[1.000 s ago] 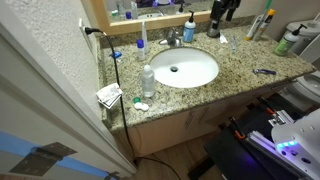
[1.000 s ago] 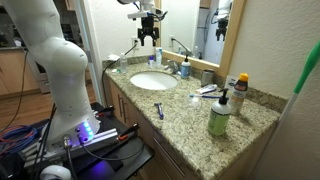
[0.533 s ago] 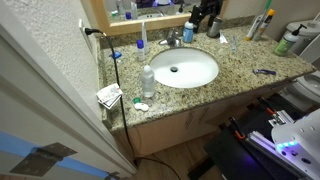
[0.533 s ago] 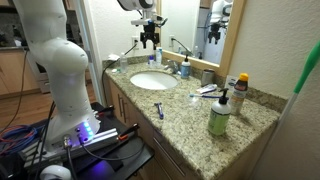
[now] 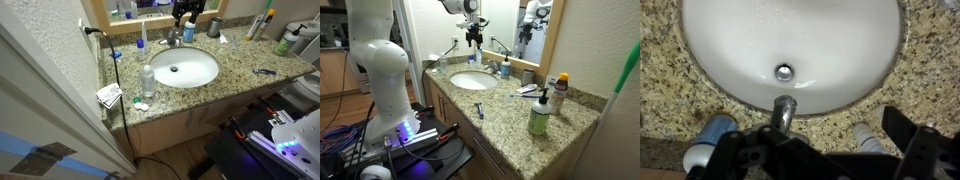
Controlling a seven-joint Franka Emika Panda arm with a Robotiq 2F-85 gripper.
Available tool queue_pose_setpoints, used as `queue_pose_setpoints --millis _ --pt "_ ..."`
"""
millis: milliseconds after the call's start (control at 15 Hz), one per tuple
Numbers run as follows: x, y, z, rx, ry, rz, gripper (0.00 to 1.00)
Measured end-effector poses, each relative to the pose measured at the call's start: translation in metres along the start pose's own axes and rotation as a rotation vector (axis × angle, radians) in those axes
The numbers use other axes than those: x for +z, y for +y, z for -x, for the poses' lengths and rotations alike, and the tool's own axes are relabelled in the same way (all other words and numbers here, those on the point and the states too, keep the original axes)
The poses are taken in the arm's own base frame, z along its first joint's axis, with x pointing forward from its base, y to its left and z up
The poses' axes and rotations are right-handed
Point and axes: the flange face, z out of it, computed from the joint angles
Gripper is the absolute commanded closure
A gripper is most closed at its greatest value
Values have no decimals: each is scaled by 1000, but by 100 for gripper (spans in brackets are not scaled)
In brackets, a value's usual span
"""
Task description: Flip the faucet open
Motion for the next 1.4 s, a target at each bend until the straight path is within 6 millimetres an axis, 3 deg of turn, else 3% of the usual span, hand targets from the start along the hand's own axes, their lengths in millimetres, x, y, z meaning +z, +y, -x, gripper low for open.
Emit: queue_pose_setpoints --millis 267,467,867,1133,1400 --pt "24 14 -14 96 15 53 0" --pt "51 31 -44 179 55 51 0" --pt "77 49 -99 266 94 18 0" --pt "88 51 -110 282 79 7 0" --pt "99 51 -106 273 52 36 0"
